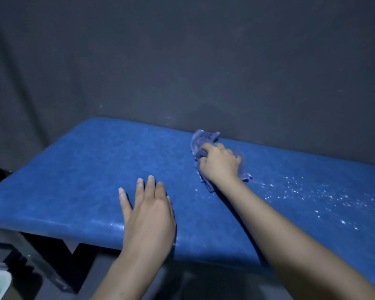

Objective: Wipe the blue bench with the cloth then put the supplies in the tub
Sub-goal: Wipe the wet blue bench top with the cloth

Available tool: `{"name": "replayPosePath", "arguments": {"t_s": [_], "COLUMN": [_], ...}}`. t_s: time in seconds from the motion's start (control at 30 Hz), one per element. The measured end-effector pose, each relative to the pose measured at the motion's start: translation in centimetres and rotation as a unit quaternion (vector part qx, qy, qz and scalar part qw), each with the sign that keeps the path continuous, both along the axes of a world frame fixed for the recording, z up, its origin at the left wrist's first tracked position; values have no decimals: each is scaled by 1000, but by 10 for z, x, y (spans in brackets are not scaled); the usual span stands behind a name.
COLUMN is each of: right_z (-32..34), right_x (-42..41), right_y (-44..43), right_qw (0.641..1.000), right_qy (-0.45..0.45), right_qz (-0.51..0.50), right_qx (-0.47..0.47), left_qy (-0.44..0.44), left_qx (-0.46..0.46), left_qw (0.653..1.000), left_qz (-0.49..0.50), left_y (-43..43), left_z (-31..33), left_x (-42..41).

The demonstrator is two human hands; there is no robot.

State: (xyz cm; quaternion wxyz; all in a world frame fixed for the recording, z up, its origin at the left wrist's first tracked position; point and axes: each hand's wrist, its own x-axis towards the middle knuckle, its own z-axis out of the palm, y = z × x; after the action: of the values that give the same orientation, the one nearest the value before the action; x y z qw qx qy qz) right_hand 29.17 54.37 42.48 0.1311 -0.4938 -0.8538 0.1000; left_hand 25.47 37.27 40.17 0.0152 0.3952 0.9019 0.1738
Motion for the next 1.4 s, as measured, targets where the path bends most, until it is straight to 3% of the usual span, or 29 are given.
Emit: {"name": "replayPosePath", "arguments": {"t_s": [0.2, 0.43, 0.6, 0.77, 0.93, 1.2, 1.33, 1.4], "right_z": [-5, -10, -19, -21, -15, -13, -8, -8], "right_x": [-14, -4, 23, 45, 71, 131, 165, 174], "right_y": [-31, -69, -82, -71, -33, 45, 79, 88], "right_qw": [992, 980, 974, 981, 992, 996, 984, 978], "right_qy": [17, 17, 17, 34, -3, -40, -44, -36], "right_qz": [121, 198, 223, 188, 117, -50, -162, -200], "right_qx": [8, 16, 42, 43, 42, 58, 60, 47], "left_qy": [-84, -28, -3, 9, 54, 71, 47, 98], "left_qx": [177, 275, 294, 276, 217, -53, -67, -47], "left_qw": [980, 961, 956, 960, 968, 973, 978, 972], "left_qz": [21, 21, 4, -45, -113, -213, -191, -209], "left_y": [-2, -1, 1, 12, 29, 51, 48, 52], "left_z": [-2, -7, -4, -2, -6, -22, -9, -8], "left_x": [-2, 0, 4, 15, 33, 61, 66, 66]}}
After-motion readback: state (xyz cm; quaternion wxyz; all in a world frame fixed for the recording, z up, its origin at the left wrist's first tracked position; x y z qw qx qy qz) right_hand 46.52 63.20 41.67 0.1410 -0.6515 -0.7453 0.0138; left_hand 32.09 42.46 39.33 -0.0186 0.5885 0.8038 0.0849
